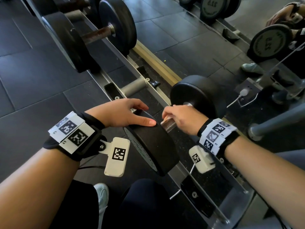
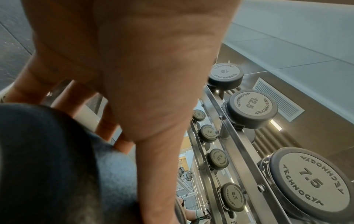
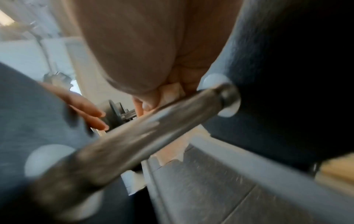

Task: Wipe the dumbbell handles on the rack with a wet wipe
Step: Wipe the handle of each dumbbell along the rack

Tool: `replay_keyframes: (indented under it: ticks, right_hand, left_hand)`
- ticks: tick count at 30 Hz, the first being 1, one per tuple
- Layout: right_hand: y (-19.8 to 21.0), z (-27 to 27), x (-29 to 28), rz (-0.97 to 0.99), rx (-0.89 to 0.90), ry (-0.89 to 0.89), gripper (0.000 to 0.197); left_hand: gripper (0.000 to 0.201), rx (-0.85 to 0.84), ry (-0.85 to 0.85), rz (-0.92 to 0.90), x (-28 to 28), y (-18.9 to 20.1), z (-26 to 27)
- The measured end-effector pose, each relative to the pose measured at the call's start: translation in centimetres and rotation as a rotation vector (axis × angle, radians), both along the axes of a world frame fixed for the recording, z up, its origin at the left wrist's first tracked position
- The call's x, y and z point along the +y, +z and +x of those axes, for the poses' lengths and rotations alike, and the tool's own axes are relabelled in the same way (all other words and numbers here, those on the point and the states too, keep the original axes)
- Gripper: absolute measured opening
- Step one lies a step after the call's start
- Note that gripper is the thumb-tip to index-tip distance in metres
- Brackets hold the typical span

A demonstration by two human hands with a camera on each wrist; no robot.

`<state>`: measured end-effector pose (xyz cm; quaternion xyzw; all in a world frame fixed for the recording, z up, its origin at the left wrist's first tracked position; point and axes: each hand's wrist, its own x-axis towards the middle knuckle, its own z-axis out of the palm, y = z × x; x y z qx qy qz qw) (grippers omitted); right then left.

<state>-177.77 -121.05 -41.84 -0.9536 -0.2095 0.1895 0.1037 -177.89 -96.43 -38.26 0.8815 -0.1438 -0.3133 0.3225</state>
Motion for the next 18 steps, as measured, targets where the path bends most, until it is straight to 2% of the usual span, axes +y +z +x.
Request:
replay_keyframes:
  ticks: [2, 4, 6, 8, 10, 12, 15, 18]
  right_hand:
    - [-0.4, -1.0, 0.7, 0.145, 0.058, 0.014, 0.022]
    - [-0.3, -1.0, 0.5, 0.201, 0.109, 0.022, 0.026]
    - [0.1, -0.5, -0.3, 0.133, 0.077, 0.013, 0.024]
    - [0.4, -0.2, -1.2, 0.015, -0.031, -0.053, 0.021]
    - [0.4, -0.5, -1.5, 0.004, -0.103, -0.119, 0.022]
    - [0.1, -1.6, -0.9, 0.128, -0.055, -0.112, 0.024]
    - [-0.4, -2.9, 0.3, 0.329, 0.083, -0.012, 0.03]
    - [0.5, -2.5, -0.9, 0.25, 0.104, -0.037, 0.033]
  left_hand:
    - [0.1, 0.001, 0.0, -0.005, -0.1, 0.1, 0.1]
    - [0.098, 0.017, 0.005, -0.014, -0.1, 0.0, 0.2]
    - [0.097, 0.027, 0.01, -0.023, -0.1, -0.1, 0.3]
    - [0.098, 0.038, 0.013, -0.027, -0.1, -0.1, 0.5]
    - [0.099, 0.046, 0.015, -0.033, -0.1, -0.2, 0.5]
    - [0.1, 0.05, 0.018, -0.04, -0.1, -0.3, 0.5]
    - [0.102, 0.063, 0.025, -0.055, -0.2, -0.2, 0.6]
    - [0.103, 0.069, 0.027, -0.058, -0.2, -0.2, 0.7]
